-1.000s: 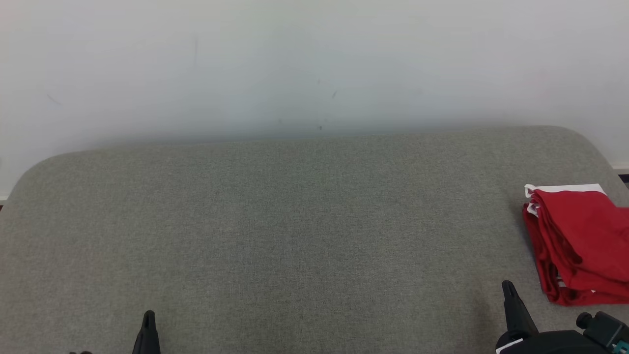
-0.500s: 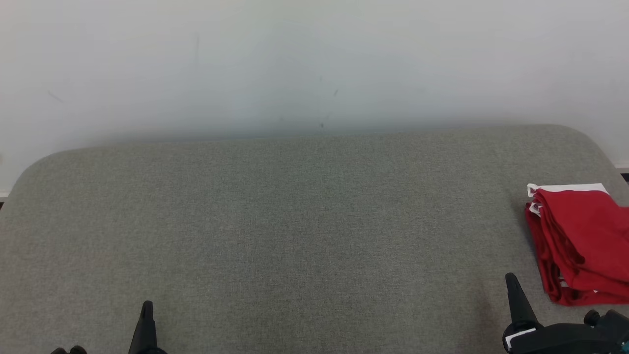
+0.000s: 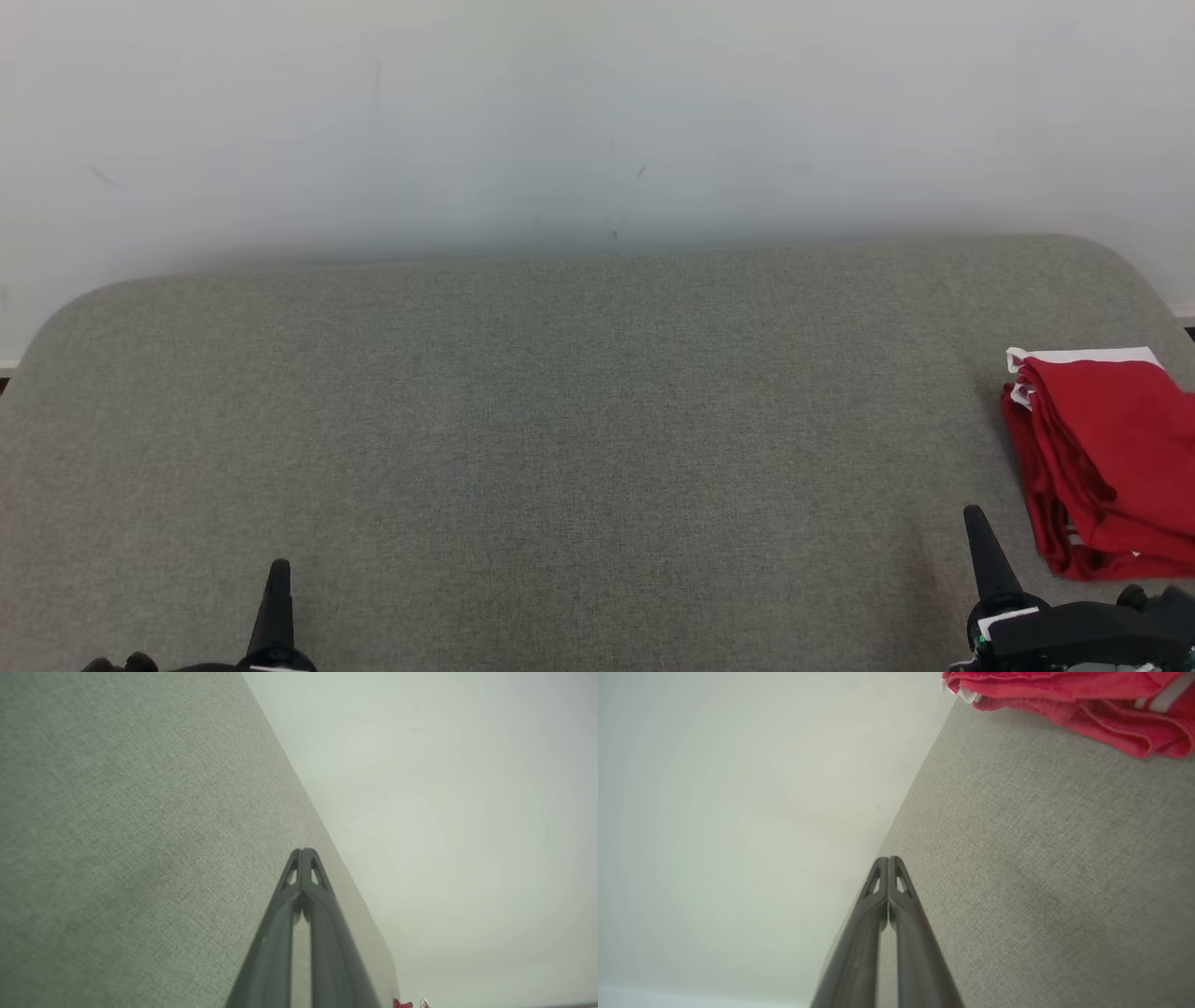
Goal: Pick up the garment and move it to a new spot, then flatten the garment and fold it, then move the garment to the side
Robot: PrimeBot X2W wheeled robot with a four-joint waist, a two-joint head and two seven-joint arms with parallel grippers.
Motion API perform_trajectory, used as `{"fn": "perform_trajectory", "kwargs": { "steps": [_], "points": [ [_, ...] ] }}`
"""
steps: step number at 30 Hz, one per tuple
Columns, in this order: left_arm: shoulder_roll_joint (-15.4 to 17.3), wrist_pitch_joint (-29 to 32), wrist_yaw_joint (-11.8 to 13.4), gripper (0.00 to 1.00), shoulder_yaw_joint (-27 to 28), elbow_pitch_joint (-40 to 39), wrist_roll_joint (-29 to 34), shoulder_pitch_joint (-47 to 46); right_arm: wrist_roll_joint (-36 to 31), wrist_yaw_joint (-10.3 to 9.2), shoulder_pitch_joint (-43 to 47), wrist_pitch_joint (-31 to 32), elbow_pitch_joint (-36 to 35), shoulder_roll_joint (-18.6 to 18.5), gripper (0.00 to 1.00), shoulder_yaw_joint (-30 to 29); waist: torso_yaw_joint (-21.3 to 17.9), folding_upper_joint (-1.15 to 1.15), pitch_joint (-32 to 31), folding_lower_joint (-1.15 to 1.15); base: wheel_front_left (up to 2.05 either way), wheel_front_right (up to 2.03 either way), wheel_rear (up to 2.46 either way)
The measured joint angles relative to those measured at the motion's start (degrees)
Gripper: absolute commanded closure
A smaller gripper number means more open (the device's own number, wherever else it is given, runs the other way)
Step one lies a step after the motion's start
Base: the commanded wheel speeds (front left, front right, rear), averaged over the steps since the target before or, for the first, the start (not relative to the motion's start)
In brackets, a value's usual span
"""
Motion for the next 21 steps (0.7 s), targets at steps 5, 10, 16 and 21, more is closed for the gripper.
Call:
{"fn": "perform_trajectory", "kwargs": {
  "steps": [5, 10, 16, 21],
  "points": [
    [0.01, 0.85, -0.05, 1.00, 0.22, 0.00, -2.77, -0.12, 2.66, 0.00, -0.25, 0.57, -0.14, 0.10, 1.00, -0.31, 0.08, 0.01, 0.12, 0.00, 0.00, 0.00, 0.00],
    [0.02, 1.43, -0.44, 1.00, 0.44, -0.01, -5.63, -0.41, 5.38, 0.00, -0.42, 1.10, -0.24, 0.19, 1.00, -0.62, 0.17, 0.00, 0.25, 0.00, 0.00, 0.00, 0.00],
    [0.04, 2.35, -0.52, 1.00, 0.76, -0.08, -8.75, -1.16, 8.38, 0.00, -0.73, 1.71, -0.45, 0.31, 1.00, -0.96, 0.27, 0.00, 0.39, 0.00, 0.00, 0.00, 0.00],
    [0.04, 2.91, -0.77, 1.00, 1.01, -0.08, -11.26, -1.25, 10.59, 0.00, -1.32, 2.21, -0.63, 0.41, 1.00, -1.22, 0.35, 0.00, 0.52, 0.00, 0.00, 0.00, 0.00]
  ]
}}
